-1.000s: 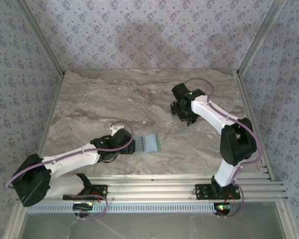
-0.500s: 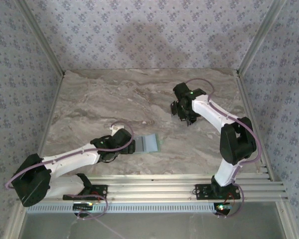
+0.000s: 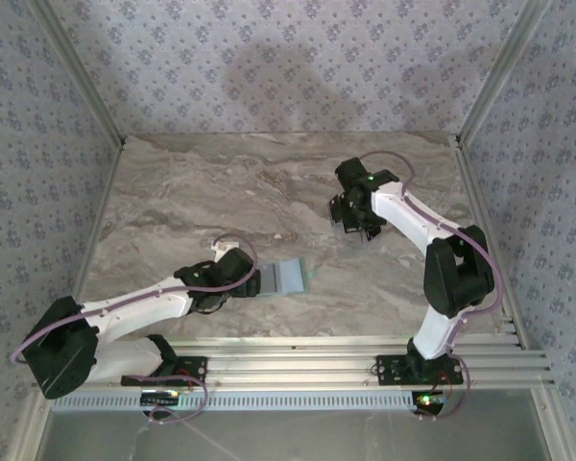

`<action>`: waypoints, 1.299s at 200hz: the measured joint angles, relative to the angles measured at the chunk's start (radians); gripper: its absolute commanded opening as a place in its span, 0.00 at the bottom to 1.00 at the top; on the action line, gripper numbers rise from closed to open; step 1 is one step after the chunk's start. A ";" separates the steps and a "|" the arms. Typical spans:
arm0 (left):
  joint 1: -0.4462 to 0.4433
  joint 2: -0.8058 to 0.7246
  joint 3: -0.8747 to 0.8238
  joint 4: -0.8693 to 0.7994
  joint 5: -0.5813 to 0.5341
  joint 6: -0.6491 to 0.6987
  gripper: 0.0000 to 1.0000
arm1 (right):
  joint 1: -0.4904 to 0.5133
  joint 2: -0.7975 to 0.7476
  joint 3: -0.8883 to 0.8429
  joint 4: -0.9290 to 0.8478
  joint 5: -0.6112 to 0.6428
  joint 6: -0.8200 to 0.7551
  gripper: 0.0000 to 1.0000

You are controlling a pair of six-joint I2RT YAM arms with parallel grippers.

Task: Put the credit cards into the card holder

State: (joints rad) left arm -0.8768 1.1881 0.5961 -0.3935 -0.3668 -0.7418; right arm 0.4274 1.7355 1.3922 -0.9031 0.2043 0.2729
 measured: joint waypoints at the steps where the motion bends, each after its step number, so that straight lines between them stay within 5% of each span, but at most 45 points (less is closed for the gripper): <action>1: 0.000 0.000 0.000 0.000 0.000 0.000 1.00 | 0.000 -0.001 0.000 0.000 -0.001 0.000 0.00; 66: 0.007 0.035 0.017 0.001 0.001 0.024 1.00 | 0.011 -0.238 -0.011 0.053 -0.114 0.073 0.00; 109: 0.007 0.086 0.029 0.003 0.016 0.039 1.00 | 0.136 -0.381 -0.224 0.249 -0.241 0.216 0.00; 180: 0.007 0.159 0.050 0.039 0.031 0.050 1.00 | 0.431 -0.302 -0.421 0.549 -0.265 0.429 0.00; 260: 0.007 0.178 0.051 0.056 0.031 0.052 1.00 | 0.491 -0.172 -0.509 0.734 -0.249 0.516 0.00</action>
State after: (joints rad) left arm -0.8696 1.3659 0.6468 -0.3370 -0.3363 -0.6895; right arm 0.9188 1.5639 0.8829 -0.1696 -0.0452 0.7887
